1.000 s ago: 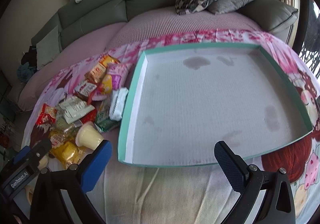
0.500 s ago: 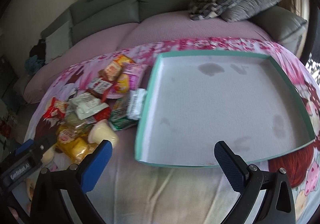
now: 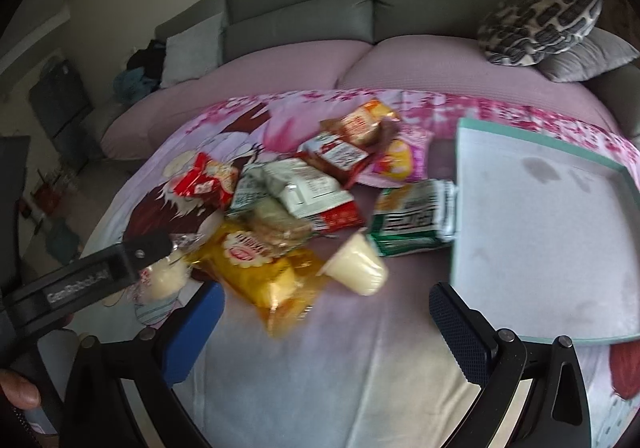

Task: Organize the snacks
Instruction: 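Grasp the steamed bun pack with the left tool while the right tool grasps the yellow jelly cup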

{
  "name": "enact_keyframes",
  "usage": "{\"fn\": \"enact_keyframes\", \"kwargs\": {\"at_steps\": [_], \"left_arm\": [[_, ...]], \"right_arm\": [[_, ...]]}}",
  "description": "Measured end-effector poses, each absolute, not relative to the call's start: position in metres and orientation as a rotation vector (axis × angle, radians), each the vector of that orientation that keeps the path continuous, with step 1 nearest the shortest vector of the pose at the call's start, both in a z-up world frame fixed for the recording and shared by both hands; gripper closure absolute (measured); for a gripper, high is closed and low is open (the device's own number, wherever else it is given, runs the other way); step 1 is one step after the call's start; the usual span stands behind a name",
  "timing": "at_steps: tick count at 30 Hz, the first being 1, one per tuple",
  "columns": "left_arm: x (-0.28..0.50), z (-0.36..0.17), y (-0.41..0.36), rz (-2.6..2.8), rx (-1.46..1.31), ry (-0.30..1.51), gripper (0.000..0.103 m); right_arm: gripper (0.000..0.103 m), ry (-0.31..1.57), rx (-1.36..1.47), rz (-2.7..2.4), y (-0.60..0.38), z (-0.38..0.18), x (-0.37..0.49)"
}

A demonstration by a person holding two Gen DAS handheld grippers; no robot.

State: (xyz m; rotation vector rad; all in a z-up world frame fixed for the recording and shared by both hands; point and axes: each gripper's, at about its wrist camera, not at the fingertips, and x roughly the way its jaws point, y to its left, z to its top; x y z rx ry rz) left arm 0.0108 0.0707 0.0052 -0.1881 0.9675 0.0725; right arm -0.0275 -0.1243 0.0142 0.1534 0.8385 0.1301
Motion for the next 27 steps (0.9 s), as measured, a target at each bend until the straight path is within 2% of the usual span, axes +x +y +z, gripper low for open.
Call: {"fn": "enact_keyframes", "kwargs": {"at_steps": [7, 9, 14, 18, 24, 26, 27], "left_arm": [[0.022, -0.012, 0.081, 0.038, -0.26, 1.007, 0.002], [0.026, -0.019, 0.082, 0.03, -0.275, 1.022, 0.005], [0.032, -0.023, 0.083, 0.012, -0.284, 1.007, 0.005], [0.036, -0.026, 0.087, -0.004, -0.305, 1.002, 0.005], [0.033, -0.017, 0.091, -0.01, -0.289, 0.971, 0.005], [0.033, -0.015, 0.092, 0.013, -0.262, 0.957, 0.005], [0.033, -0.015, 0.094, 0.02, -0.257, 0.957, 0.005]], "right_arm": [[0.002, 0.826, 0.184, 0.105, -0.13, 0.009, -0.014], [0.007, 0.835, 0.185, 0.094, -0.132, 0.006, -0.007], [0.019, 0.868, 0.205, 0.085, -0.135, -0.002, 0.004], [0.021, 0.893, 0.281, 0.08, -0.145, -0.01, 0.008], [0.031, 0.903, 0.306, 0.051, -0.152, -0.013, 0.012], [0.039, 0.914, 0.336, 0.054, -0.155, -0.015, 0.013], [0.04, 0.919, 0.346, 0.051, -0.157, -0.016, 0.013]]}}
